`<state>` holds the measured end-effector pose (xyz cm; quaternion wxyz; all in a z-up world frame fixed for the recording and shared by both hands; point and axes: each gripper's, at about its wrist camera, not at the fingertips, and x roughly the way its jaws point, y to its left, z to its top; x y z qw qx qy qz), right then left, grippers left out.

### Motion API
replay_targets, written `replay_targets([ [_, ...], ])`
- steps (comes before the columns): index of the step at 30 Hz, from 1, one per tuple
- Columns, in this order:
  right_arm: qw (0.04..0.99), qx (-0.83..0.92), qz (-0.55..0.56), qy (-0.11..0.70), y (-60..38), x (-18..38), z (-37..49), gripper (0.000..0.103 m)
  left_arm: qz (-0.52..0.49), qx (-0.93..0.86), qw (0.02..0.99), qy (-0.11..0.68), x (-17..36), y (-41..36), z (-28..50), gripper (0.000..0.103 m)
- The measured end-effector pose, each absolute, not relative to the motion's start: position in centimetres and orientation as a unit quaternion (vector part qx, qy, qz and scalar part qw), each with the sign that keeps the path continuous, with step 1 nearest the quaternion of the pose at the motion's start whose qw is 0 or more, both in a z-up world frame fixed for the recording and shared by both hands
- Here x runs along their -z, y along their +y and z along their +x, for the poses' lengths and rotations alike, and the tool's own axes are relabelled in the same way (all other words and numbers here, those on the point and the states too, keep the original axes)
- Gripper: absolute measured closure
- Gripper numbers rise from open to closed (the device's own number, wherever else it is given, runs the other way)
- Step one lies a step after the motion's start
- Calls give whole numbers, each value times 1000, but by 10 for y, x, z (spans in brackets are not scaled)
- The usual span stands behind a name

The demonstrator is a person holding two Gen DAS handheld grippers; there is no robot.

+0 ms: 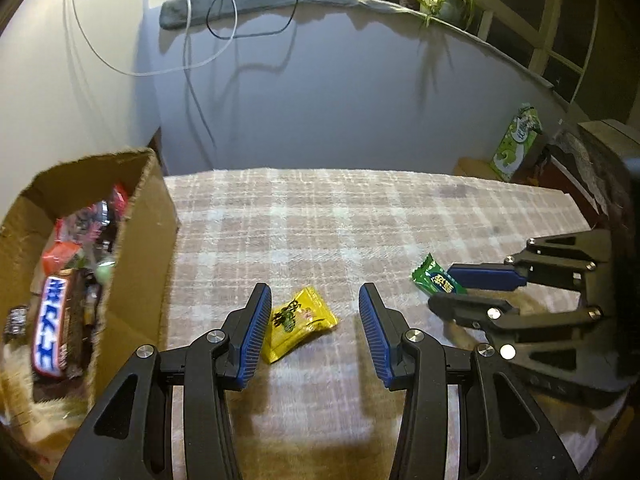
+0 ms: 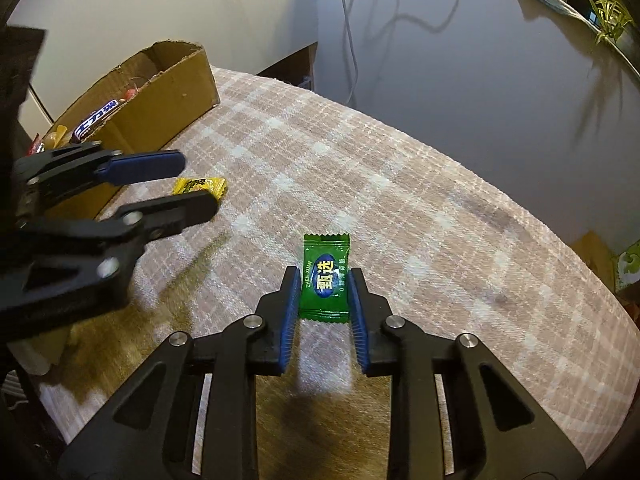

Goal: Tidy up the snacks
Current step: 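Grasp the yellow candy with left gripper while right grasps the green candy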

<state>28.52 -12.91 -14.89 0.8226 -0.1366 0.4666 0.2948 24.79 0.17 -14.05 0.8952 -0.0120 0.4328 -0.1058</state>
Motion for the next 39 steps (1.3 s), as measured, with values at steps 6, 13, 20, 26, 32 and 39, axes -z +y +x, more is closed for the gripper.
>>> replay_targets([
  [6,822,-301,-133,465,-130,149,285,79,-20,105,886,451,152,5,250,59],
  [13,823,-299,-136,464,-132,148,284,79,4,111,885,451,148,1,239,58],
  [20,824,-296,-140,463,-131,148,284,79,34,88,886,455,151,0,232,43],
  [26,824,-296,-141,463,-132,148,284,79,18,90,888,451,150,3,234,70],
  [32,824,-296,-144,461,-130,148,284,78,21,96,890,445,149,2,232,77],
  [39,826,-300,-130,459,-132,149,285,80,17,93,894,437,148,2,227,79],
])
